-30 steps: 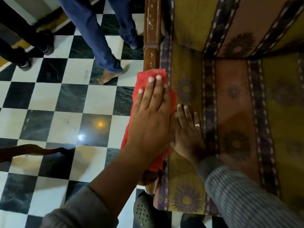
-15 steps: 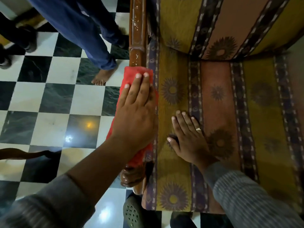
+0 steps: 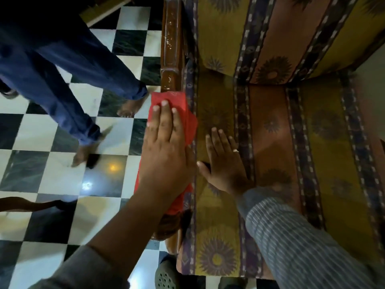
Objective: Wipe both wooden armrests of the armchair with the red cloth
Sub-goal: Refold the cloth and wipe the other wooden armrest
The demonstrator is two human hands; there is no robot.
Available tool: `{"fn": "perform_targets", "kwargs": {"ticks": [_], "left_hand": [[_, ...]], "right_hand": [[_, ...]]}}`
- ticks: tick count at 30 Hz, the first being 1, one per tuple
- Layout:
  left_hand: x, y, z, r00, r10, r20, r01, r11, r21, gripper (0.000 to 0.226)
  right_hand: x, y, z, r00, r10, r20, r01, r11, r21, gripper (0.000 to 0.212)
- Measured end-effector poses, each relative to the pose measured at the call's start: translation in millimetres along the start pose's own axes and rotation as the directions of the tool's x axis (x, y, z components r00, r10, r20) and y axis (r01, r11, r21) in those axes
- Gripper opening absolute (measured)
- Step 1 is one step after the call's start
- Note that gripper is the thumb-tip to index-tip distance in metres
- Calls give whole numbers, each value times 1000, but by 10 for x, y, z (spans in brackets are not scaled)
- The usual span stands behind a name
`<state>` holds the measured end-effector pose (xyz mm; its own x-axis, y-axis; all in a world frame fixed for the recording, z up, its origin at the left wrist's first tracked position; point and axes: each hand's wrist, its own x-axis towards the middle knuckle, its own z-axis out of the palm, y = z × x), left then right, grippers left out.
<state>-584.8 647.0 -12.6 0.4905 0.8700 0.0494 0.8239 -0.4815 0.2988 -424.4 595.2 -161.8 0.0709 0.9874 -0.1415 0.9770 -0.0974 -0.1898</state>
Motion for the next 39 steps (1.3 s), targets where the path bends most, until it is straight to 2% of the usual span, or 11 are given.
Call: {"fn": "perform_targets", "kwargs": {"ticks": [3, 8, 12, 21, 29, 39], "left_hand": [[81, -9, -28, 999, 0, 37, -1, 1000, 29, 72], [485, -18, -90, 995, 32, 94, -45, 989, 138, 78], [1053, -59, -79, 992, 19, 123, -41, 983, 178, 76], [954, -94, -114, 989, 45, 142, -63, 990, 129, 72], [1351, -110, -135, 991, 50, 126, -65, 992, 110, 71], [1186, -110, -116, 991, 38, 125, -47, 996, 75, 72]], "right_hand": [[-65, 9, 103, 997, -21, -73, 20, 1000, -15, 84], [-36, 5, 81, 1000, -11, -29, 10, 999, -35, 87], [-57, 17, 80, 999, -12, -50, 11, 1000, -21, 84], [-44, 34, 109, 998, -2, -55, 2, 1000, -11, 87], [-23, 22, 93, 999, -1, -36, 0, 1000, -27, 86], [-30, 44, 123, 997, -21, -73, 25, 998, 58, 85]]}}
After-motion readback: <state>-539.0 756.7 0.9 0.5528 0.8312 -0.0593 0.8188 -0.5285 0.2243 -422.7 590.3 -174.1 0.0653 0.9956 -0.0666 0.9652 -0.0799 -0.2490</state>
